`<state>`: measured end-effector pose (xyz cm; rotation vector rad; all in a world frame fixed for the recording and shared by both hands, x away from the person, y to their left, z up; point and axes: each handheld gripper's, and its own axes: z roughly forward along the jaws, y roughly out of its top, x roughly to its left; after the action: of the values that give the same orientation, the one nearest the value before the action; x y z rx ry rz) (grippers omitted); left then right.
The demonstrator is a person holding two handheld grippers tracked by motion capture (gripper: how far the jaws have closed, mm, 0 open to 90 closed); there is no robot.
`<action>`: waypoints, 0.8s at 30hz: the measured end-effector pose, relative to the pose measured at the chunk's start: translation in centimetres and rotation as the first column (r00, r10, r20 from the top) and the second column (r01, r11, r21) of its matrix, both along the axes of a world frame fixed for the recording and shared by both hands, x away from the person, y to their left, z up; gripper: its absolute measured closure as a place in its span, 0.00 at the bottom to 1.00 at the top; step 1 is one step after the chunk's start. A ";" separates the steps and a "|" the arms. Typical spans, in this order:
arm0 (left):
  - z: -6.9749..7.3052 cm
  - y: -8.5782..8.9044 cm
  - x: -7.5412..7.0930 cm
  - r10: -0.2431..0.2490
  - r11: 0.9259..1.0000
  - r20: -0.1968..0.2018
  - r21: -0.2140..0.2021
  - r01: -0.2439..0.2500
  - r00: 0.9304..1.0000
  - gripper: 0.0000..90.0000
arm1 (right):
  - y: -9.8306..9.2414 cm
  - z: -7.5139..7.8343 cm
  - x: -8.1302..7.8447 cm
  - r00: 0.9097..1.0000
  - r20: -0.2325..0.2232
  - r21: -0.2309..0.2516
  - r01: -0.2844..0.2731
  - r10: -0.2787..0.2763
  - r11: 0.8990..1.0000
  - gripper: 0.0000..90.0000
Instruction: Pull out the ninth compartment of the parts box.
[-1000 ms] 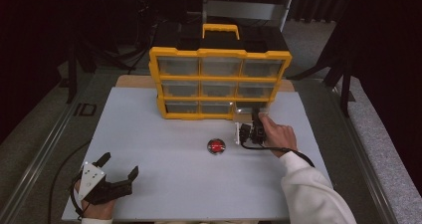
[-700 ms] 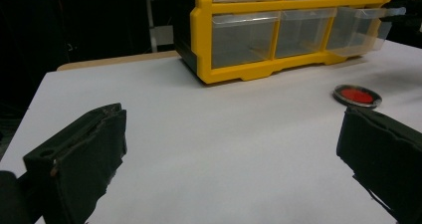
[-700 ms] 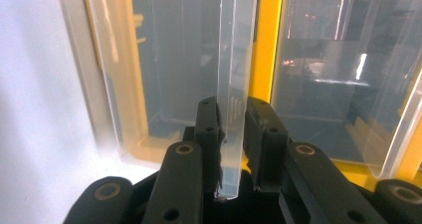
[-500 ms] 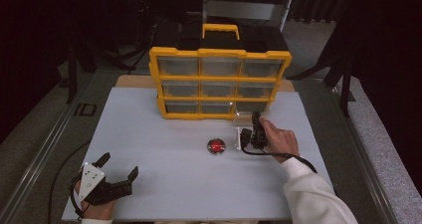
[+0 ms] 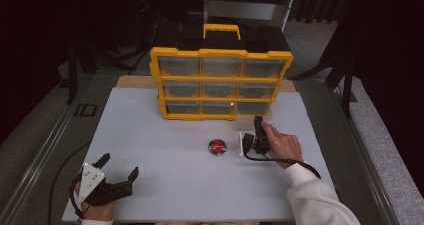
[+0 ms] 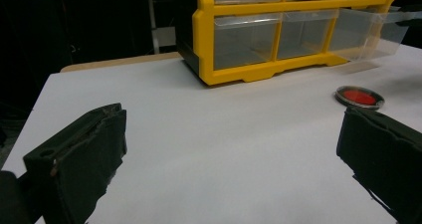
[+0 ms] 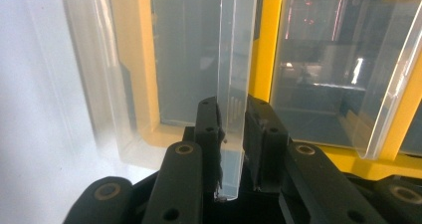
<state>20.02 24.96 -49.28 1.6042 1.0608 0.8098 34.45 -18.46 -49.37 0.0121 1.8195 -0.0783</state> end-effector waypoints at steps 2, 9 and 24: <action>0.0 0.0 0.0 0.001 1.000 -0.001 0.000 -0.001 1.000 0.00 | 0.0 0.0 -0.2 1.000 -0.001 -0.006 -0.002 0.002 1.000 0.86; 0.0 0.0 0.0 0.002 1.000 -0.001 0.001 -0.002 1.000 0.00 | 0.0 0.0 -0.9 1.000 -0.003 -0.010 -0.004 0.004 1.000 0.86; 0.0 0.0 0.0 0.006 1.000 -0.002 0.003 -0.006 1.000 0.00 | -0.2 0.1 -1.8 1.000 -0.014 -0.015 -0.017 0.017 1.000 0.85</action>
<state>20.05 24.95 -49.30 1.6054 1.0660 0.8145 32.70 -18.70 -49.28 -0.0143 1.8328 -0.0800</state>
